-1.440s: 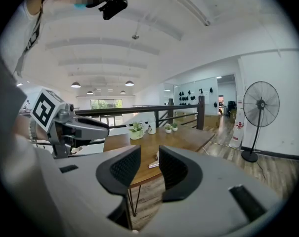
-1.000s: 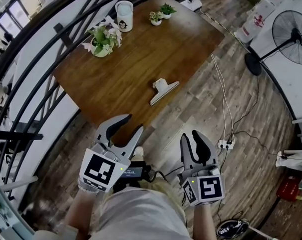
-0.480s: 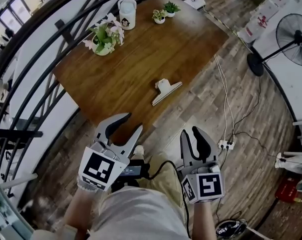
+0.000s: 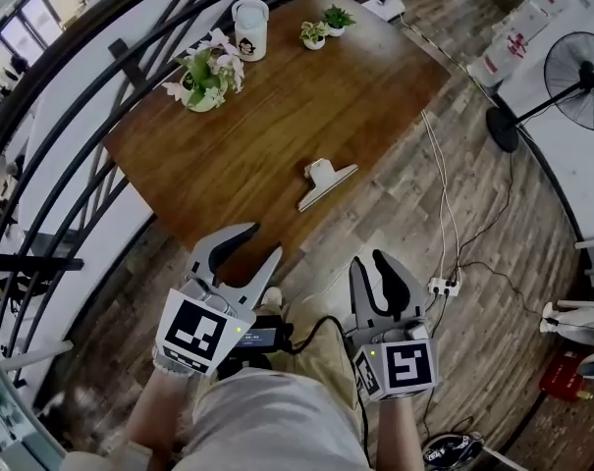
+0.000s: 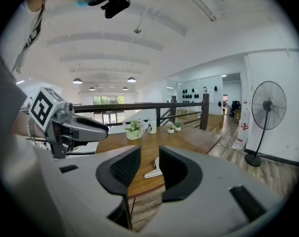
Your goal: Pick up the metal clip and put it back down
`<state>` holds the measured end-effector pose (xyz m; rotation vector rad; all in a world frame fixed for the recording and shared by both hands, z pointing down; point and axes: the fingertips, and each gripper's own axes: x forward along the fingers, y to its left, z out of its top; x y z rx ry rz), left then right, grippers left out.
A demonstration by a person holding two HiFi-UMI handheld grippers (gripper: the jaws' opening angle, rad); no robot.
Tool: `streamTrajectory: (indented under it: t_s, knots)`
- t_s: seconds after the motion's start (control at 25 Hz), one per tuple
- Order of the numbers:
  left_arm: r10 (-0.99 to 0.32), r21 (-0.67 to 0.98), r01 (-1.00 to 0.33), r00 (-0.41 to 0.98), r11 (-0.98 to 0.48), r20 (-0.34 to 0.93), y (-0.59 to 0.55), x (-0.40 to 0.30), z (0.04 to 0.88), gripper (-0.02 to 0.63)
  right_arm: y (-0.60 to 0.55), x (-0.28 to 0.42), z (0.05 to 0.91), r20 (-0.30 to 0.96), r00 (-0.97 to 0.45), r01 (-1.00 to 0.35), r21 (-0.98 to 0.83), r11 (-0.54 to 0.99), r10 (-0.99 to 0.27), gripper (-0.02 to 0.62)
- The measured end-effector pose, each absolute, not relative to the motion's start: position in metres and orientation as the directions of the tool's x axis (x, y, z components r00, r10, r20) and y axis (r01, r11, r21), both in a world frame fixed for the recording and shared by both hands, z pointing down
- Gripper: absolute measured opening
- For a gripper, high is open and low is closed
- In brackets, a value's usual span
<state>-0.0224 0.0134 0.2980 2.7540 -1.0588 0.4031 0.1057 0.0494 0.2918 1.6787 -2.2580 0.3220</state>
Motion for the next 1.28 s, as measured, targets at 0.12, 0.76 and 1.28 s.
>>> streamTrajectory:
  t_s: [0.12,0.76,1.28]
  knots:
    - [-0.628,0.064,-0.677,0.711,-0.734,0.316,0.010,-0.020,0.304,0.141,0.045,0.107,0.297,0.385,-0.279,-0.953,0.006,0.304,-0.880,0.124]
    - [-0.661,0.104,-0.743,0.642,-0.661,0.389,-0.027,-0.008,0.341,0.141,-0.009,0.124,0.332,0.445,-0.393,-0.897,0.007,0.442,-0.805,0.124]
    - [-0.690,0.133,-0.794,0.586,-0.592,0.426,-0.056,0.002,0.372,0.141,-0.056,0.134,0.382,0.532,-0.486,-0.807,0.030,0.589,-0.693,0.162]
